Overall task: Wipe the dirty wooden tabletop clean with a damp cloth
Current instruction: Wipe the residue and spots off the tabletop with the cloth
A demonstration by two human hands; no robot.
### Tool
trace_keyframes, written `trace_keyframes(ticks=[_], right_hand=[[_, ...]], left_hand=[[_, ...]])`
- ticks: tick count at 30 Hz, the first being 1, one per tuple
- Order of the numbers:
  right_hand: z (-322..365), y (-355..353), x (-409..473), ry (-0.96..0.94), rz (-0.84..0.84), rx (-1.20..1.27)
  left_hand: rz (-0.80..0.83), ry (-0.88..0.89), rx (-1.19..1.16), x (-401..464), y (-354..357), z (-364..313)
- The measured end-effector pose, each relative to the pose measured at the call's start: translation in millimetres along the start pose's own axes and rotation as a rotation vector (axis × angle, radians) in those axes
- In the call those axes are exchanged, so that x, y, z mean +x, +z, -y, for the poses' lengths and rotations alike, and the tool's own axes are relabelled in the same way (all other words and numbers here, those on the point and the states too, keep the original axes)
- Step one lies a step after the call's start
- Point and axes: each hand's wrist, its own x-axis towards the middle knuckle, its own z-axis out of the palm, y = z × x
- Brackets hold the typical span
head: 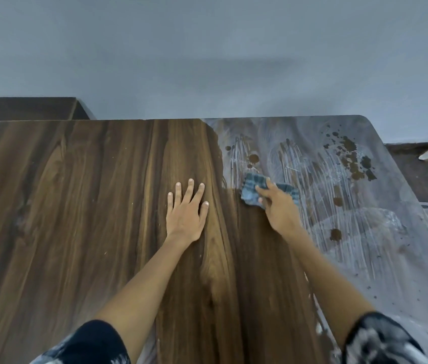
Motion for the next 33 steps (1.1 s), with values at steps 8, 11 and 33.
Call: trace_keyframes(ticks=[8,11,33], right_hand=[[41,40,12,-0.278,0.190,0.012],[15,38,-27,-0.348,0.270,0.023],[23,25,25,-0.341,0.228,0.043]], left_hand=[[-0.013,-0.004,0.031,45,-10,5],[-0.029,-0.007,0.024,54,-10,10],[-0.035,0.106,-0.018,88,-12,31]])
